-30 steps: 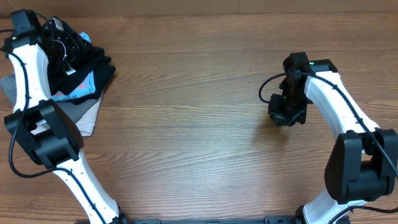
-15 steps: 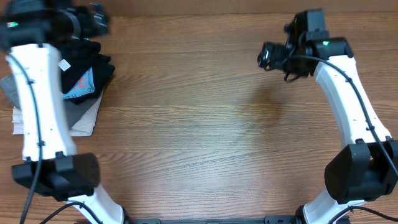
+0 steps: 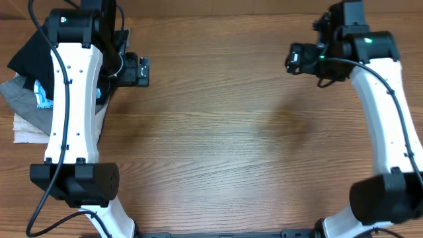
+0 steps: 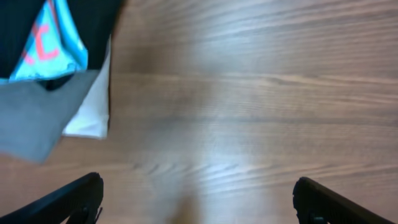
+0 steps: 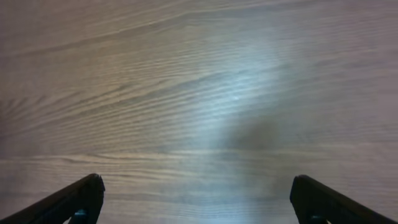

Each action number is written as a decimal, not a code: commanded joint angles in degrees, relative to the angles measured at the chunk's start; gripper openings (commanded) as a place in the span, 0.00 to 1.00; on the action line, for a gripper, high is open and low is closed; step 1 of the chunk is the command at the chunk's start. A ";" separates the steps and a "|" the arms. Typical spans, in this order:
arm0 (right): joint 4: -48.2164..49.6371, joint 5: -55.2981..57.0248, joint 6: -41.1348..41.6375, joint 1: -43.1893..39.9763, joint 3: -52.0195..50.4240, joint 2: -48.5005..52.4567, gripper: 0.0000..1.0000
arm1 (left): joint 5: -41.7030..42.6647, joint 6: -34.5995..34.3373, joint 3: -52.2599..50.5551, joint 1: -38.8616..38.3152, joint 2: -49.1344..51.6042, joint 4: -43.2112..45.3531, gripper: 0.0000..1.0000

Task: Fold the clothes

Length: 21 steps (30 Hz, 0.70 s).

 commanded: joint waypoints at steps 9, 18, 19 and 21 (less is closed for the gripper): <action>4.17 3.63 5.57 -1.38 -12.07 -24.13 1.00 | -3.23 -1.49 -7.15 -0.20 -23.93 6.08 1.00; 17.64 9.51 5.97 -1.40 -41.20 -56.61 1.00 | -3.30 -1.38 -38.91 -0.20 -56.76 25.86 1.00; 17.64 9.77 5.97 -1.38 -43.65 -60.08 1.00 | -3.26 -1.99 -43.28 -0.17 -61.02 28.30 1.00; 17.00 9.77 5.95 -1.38 -46.82 -64.85 1.00 | -3.26 -1.90 -50.12 -0.17 -68.32 31.74 1.00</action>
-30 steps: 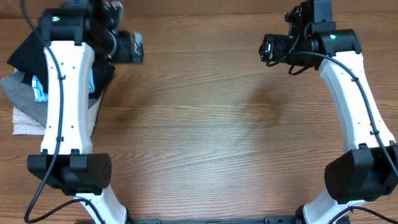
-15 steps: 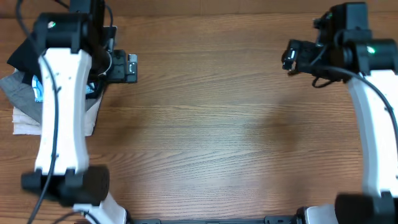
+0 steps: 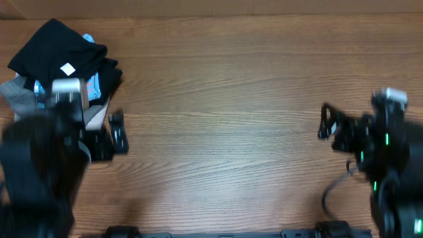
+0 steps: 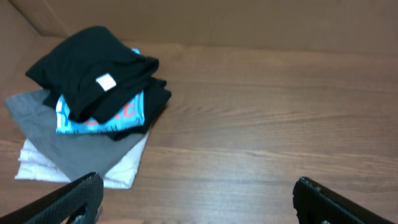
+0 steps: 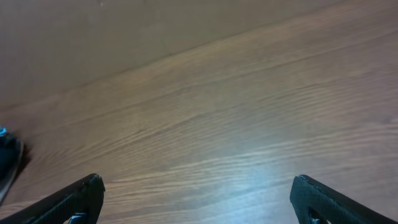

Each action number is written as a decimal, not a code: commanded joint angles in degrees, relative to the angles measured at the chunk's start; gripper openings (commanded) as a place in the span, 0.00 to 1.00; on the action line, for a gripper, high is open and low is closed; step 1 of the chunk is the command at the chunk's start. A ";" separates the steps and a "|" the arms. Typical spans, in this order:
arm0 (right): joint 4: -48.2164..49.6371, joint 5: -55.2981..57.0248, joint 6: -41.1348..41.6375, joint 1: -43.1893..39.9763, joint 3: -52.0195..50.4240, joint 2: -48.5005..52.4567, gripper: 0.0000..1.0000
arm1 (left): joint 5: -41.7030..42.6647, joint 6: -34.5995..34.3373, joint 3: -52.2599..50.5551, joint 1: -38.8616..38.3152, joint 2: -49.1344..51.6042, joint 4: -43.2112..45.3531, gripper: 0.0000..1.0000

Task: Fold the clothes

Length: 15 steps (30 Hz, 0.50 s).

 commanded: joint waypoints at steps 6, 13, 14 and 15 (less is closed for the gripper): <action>-10.01 2.25 0.50 0.02 -6.86 -10.49 1.00 | -0.50 -0.76 -16.98 -0.15 -19.08 0.24 1.00; -17.03 2.25 0.50 0.02 -6.86 -10.47 1.00 | -0.50 -0.72 -17.07 -0.15 -20.28 -17.09 1.00; -16.98 2.25 0.50 0.02 -6.86 -10.47 1.00 | -1.44 -0.61 -17.07 -0.15 -20.28 -17.97 1.00; -17.00 2.25 0.50 0.02 -6.86 -10.47 1.00 | -1.62 -0.59 -17.07 -0.15 -20.28 -17.79 1.00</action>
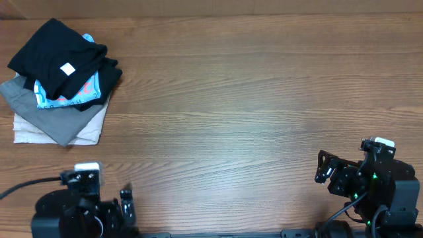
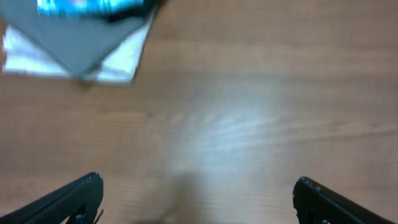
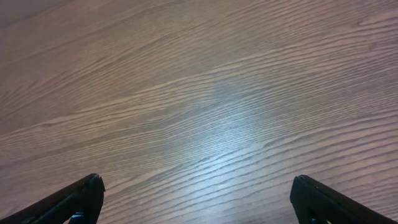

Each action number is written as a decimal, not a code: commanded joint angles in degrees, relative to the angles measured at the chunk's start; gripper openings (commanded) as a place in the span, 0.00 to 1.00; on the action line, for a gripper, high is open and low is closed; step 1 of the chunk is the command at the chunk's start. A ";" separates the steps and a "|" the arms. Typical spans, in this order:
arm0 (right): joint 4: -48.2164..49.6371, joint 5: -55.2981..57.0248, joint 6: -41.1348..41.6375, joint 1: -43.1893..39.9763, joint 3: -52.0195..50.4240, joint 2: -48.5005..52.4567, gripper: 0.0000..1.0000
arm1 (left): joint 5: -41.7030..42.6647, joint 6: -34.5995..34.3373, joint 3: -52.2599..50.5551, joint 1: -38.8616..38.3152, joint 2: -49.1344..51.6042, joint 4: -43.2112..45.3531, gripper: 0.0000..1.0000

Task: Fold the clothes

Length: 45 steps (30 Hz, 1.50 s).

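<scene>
A stack of folded clothes (image 1: 58,82) lies at the table's far left corner: a black garment with a white tag on top, a blue printed one, a grey one and a white one underneath. Its grey and white edge (image 2: 81,53) shows at the top left of the blurred left wrist view. My left gripper (image 1: 125,203) sits open at the near left edge, empty. My right gripper (image 1: 324,167) sits open at the near right edge, empty, above bare wood (image 3: 205,112).
The wooden table (image 1: 231,99) fills the view. Both arms are folded down at the near edge, left arm base (image 1: 73,215) and right arm base (image 1: 377,185).
Both arms have drawn back further to the near edge of the table. The left wrist view now faces down at the wood, with only the stack's near edge in it.
At first the left gripper was beside the clothes stack at the far left and the right gripper was high at the far right, both open. Then both arms were lower and nearer the front. Now they rest folded at the near edge, and the stack lies alone.
</scene>
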 commanded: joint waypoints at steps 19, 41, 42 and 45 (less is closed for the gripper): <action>11.80 0.96 -4.68 -0.94 -8.59 -13.20 1.00 | -1.38 -0.44 -0.09 -0.15 -0.50 -0.17 1.00; 73.02 -4.74 -4.92 -1.05 -54.10 -30.95 1.00 | -1.38 -0.44 -0.09 -0.15 -0.48 -0.17 1.00; 71.54 -4.55 -4.94 -0.94 -54.03 -30.95 1.00 | -1.38 -0.44 -0.09 -0.15 -0.50 -0.15 1.00; 66.42 -4.55 -4.94 -0.94 -54.05 -30.95 1.00 | -1.38 -0.44 -0.09 -0.15 -0.48 -0.17 1.00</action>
